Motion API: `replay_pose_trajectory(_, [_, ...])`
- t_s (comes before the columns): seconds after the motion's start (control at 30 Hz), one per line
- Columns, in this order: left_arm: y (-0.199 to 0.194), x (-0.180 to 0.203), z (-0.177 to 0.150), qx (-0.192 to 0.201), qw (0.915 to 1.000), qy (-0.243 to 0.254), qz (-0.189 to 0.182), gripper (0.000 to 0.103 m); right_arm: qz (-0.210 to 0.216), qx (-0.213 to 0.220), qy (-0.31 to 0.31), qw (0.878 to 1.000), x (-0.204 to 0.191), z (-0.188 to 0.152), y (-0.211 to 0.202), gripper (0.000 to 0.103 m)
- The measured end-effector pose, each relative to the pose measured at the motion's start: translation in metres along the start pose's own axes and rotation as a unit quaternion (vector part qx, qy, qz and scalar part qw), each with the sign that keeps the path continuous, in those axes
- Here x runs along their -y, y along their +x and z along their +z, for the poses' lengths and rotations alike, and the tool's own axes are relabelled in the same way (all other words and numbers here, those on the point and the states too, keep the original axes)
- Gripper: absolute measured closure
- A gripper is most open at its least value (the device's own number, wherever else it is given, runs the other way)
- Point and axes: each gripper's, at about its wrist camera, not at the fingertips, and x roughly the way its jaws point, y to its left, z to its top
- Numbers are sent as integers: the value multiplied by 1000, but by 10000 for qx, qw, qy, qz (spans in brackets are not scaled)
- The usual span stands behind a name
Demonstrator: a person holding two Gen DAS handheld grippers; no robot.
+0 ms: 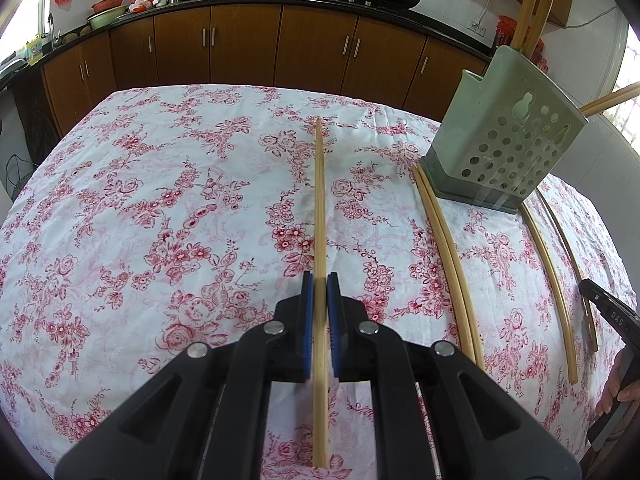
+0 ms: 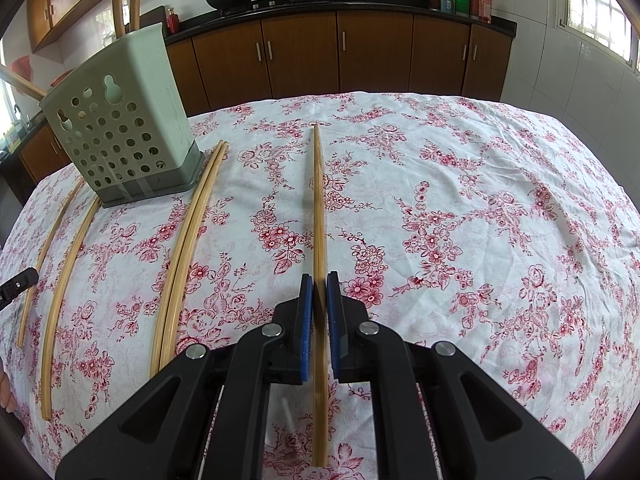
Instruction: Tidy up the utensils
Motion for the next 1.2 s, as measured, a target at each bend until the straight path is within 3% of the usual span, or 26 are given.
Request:
replay_pose_trajectory(0.23, [-1, 0, 0, 1, 10000, 22, 18, 93, 0, 1, 4, 10000, 0, 0, 0, 94])
replay_pose_trajectory(0.5, [-13, 10, -14, -34, 9991, 363, 206, 94, 129, -5, 19, 9999, 6, -11, -10, 95])
replay_pose_trajectory(0.63, [-18, 15, -12, -22, 9981, 561, 270, 95, -33, 152, -104, 9998, 3, -7, -21, 95])
replay_pose_trajectory(0.83, [-78, 21, 18, 890, 9946, 527, 54, 95, 32, 1080, -82, 9941, 2, 21, -77, 95])
replay_pose_trajectory(1.0, [-127, 20, 50, 1563, 9871, 288, -217, 95, 118, 1666, -120, 9859, -4, 41, -114, 95])
replay_pose_trajectory(1.2, [-157, 23, 73, 1839, 9812, 335, -475, 95, 330, 2061, -109, 9779, -12, 59, -140, 95])
